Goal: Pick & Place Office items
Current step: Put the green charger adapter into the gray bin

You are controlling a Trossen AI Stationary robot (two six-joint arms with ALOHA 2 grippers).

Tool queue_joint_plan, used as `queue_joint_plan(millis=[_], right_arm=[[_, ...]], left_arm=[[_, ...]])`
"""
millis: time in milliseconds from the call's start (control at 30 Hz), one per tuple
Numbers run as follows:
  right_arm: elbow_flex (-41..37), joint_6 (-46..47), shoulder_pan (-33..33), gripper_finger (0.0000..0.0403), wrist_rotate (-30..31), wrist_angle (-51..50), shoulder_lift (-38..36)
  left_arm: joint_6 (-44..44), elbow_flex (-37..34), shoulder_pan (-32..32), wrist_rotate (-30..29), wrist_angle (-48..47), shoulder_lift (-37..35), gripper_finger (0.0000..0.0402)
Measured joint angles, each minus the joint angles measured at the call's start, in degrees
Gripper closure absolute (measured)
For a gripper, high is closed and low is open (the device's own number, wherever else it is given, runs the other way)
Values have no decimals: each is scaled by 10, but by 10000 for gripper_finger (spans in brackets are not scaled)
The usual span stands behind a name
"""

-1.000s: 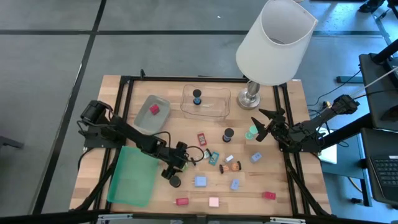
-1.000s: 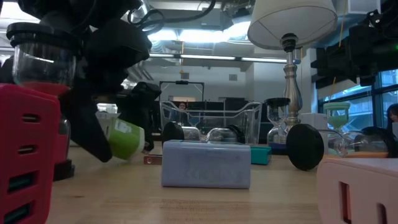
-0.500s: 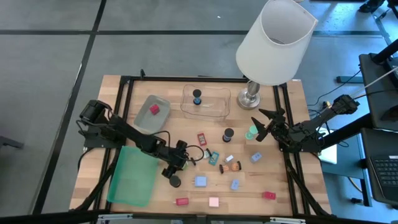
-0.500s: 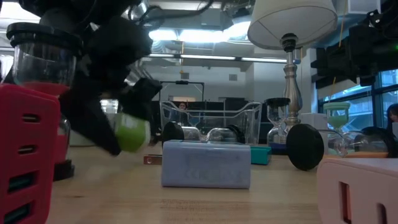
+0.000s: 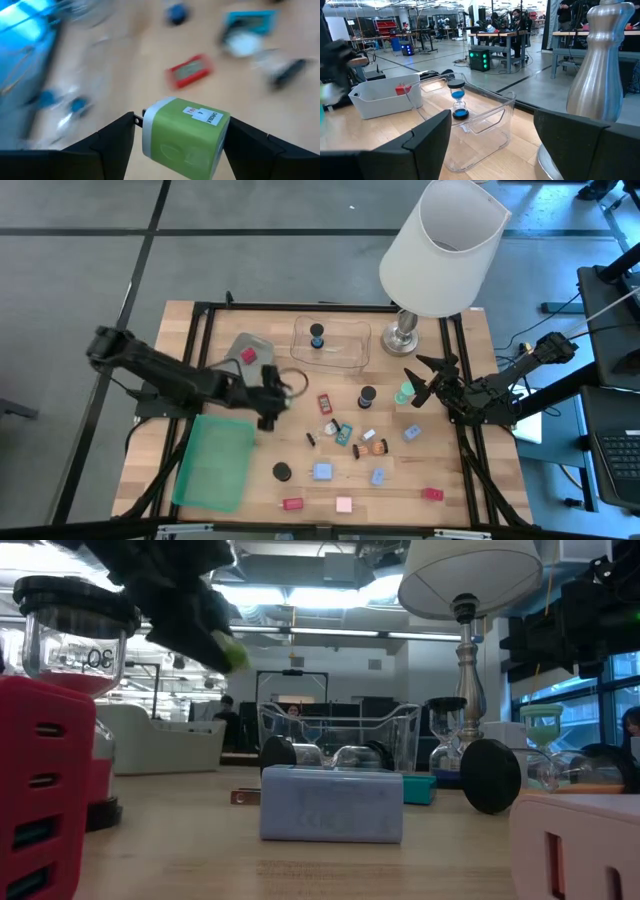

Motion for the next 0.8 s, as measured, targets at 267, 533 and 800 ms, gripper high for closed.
queue_joint_plan(millis=[267, 533, 800], right_arm=[[0, 0, 0, 115, 0, 0, 0], [0, 0, 0, 115, 0, 0, 0], [0, 0, 0, 115, 0, 0, 0]], left_arm=[[-106, 0, 91, -58, -181, -73, 138], [-190, 0, 145, -58, -305, -73, 137], [-260, -3, 162, -57, -347, -73, 134]])
